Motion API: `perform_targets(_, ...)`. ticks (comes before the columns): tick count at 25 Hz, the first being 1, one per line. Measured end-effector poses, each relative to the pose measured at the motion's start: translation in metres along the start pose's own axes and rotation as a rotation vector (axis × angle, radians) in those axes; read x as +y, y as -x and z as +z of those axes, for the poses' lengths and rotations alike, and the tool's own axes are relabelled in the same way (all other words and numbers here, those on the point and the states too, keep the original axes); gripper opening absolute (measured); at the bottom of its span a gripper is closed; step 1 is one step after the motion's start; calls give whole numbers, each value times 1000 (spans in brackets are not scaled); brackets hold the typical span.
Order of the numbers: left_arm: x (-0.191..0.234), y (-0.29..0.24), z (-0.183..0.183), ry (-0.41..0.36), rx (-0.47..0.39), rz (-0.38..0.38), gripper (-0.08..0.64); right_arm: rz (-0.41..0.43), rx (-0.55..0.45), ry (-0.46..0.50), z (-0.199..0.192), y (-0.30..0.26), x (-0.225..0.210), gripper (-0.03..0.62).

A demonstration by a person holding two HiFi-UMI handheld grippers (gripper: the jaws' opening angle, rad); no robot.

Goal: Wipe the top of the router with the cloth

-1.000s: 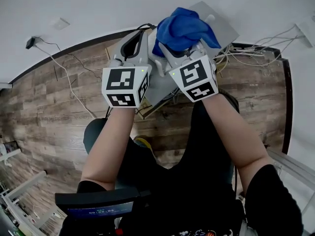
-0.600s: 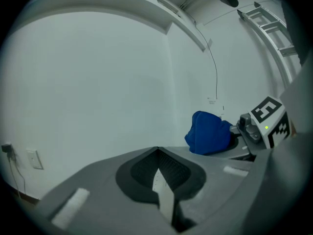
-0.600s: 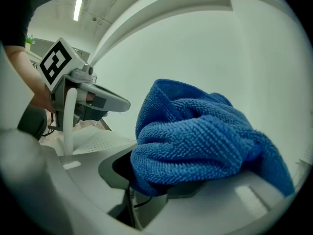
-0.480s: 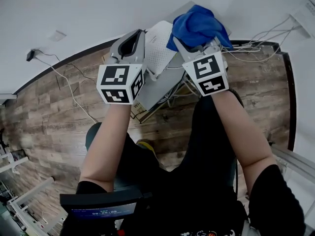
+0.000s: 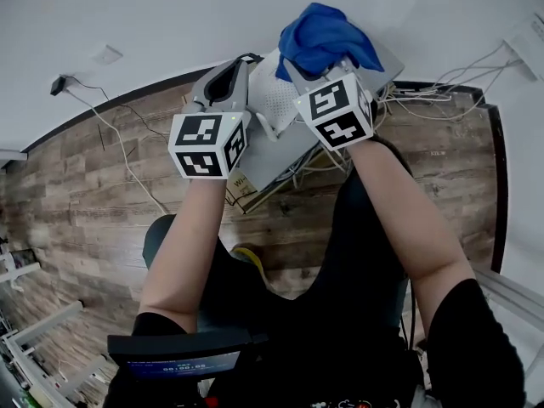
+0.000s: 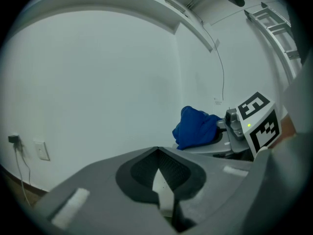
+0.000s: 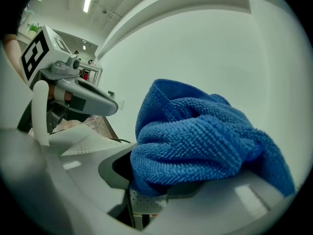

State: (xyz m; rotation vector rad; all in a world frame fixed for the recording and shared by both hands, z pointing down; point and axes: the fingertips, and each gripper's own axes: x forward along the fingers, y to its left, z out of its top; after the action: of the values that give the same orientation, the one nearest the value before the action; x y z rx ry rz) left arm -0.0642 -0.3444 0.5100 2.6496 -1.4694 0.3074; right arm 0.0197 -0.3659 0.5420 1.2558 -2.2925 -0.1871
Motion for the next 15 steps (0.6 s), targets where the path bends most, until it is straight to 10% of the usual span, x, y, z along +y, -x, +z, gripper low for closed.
perform_targets(15,46,13,-16,75,4,33,2,212,87,154,29,-46,60,173)
